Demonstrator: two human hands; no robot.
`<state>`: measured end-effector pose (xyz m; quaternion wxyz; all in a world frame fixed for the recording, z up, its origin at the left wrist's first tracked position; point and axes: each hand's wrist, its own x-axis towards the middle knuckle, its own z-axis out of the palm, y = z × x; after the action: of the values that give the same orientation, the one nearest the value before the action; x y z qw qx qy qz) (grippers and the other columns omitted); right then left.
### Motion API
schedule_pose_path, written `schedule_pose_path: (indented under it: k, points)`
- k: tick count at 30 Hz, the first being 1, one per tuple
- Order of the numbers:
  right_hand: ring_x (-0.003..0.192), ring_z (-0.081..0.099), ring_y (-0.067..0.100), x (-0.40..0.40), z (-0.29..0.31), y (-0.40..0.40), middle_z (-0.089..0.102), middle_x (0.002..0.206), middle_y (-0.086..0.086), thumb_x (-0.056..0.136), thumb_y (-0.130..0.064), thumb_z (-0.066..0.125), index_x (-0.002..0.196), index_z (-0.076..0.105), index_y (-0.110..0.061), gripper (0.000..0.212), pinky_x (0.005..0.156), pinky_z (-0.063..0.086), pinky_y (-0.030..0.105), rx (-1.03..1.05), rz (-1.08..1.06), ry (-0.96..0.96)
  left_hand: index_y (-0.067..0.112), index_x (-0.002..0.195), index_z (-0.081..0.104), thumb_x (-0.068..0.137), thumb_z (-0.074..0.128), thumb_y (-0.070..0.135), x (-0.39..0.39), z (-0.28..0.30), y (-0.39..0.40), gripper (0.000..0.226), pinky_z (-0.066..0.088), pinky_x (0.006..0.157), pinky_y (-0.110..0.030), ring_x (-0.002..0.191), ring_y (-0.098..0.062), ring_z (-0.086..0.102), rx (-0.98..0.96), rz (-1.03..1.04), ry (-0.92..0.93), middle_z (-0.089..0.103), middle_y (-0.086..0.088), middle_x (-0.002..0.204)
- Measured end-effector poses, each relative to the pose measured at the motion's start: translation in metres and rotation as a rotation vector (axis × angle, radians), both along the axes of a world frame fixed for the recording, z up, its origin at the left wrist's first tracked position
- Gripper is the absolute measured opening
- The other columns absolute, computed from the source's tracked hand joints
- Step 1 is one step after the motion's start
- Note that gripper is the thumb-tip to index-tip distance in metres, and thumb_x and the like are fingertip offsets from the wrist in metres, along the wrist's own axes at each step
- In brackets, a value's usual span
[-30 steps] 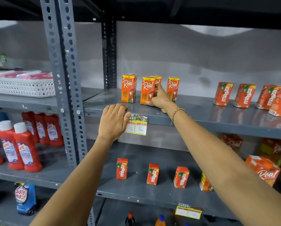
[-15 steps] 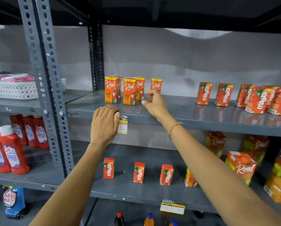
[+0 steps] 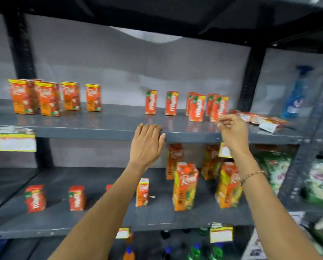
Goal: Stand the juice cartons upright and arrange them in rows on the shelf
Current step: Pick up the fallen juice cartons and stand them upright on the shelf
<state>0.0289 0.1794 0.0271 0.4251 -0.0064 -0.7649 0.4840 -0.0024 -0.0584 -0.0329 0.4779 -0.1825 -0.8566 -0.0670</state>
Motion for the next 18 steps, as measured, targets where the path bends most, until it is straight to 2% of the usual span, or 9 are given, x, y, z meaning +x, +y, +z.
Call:
schedule_pose_path:
  k: [4,8,10,11,13,15,16,18]
  points:
    - [0.096,0.066,0.029,0.010,0.006,0.098,0.072,0.103,0.019,0.082,-0.007,0.060,0.097,0.072,-0.004,0.019,0.093,0.050,0.039,-0.037,-0.226,-0.079,0.009,0.104,0.065,0.097,0.034,0.027,-0.001,0.001,0.081,0.038,0.041,0.099,-0.043,0.096,-0.029,0.062,0.017,0.003,0.017,0.068,-0.007,0.102]
    - [0.096,0.067,0.036,0.013,0.015,0.161,0.072,0.096,0.025,0.083,-0.022,0.061,0.090,0.074,0.000,0.026,0.084,0.049,0.037,-0.100,-0.498,-0.090,0.008,0.104,0.065,0.096,0.033,0.027,-0.003,0.000,0.137,0.038,0.040,0.100,-0.043,0.094,-0.028,0.062,-0.028,-0.034,0.036,0.068,-0.007,0.099]
    - [0.090,0.066,0.036,0.001,0.019,0.186,0.070,0.089,0.027,0.083,-0.032,0.064,0.078,0.068,0.006,0.039,0.076,0.048,0.040,-0.116,-0.453,-0.197,0.008,0.105,0.066,0.095,0.035,0.027,-0.004,0.001,0.158,0.038,0.043,0.099,-0.042,0.095,-0.027,0.063,-0.039,-0.056,0.031,0.069,-0.007,0.100]
    - [0.093,0.065,0.034,-0.006,0.021,0.196,0.068,0.094,0.025,0.082,-0.035,0.065,0.081,0.065,0.006,0.041,0.077,0.048,0.041,-0.143,-0.366,-0.260,0.008,0.105,0.066,0.095,0.035,0.027,-0.005,0.001,0.166,0.038,0.044,0.099,-0.041,0.095,-0.026,0.064,-0.032,-0.061,0.028,0.069,-0.006,0.100]
    - [0.108,0.060,0.033,-0.018,0.025,0.212,0.063,0.114,0.021,0.078,-0.037,0.071,0.106,0.058,0.007,0.054,0.093,0.049,0.046,-0.186,-0.204,-0.394,0.009,0.104,0.066,0.095,0.034,0.026,-0.007,-0.001,0.172,0.037,0.044,0.099,-0.041,0.096,-0.026,0.063,-0.017,-0.060,0.030,0.069,-0.006,0.100]
    - [0.115,0.058,0.029,-0.028,0.031,0.224,0.060,0.122,0.017,0.073,-0.033,0.077,0.117,0.051,0.007,0.065,0.100,0.047,0.045,-0.164,-0.120,-0.505,0.009,0.107,0.064,0.095,0.035,0.025,-0.012,-0.005,0.169,0.035,0.042,0.099,-0.041,0.098,-0.026,0.063,-0.035,-0.066,0.064,0.068,-0.007,0.103]
    - [0.115,0.058,0.026,-0.031,0.035,0.229,0.060,0.120,0.016,0.071,-0.029,0.079,0.113,0.052,0.006,0.061,0.100,0.048,0.042,-0.153,-0.094,-0.544,0.009,0.109,0.063,0.095,0.035,0.024,-0.014,-0.006,0.166,0.035,0.042,0.100,-0.041,0.100,-0.026,0.062,-0.043,-0.075,0.078,0.068,-0.007,0.105]
    - [0.111,0.057,0.021,-0.035,0.042,0.237,0.061,0.109,0.010,0.068,-0.023,0.081,0.090,0.055,-0.002,0.041,0.092,0.051,0.032,-0.174,-0.037,-0.625,0.009,0.113,0.062,0.095,0.034,0.024,-0.018,-0.007,0.163,0.037,0.042,0.100,-0.040,0.103,-0.025,0.062,-0.046,-0.092,0.097,0.067,-0.006,0.109]
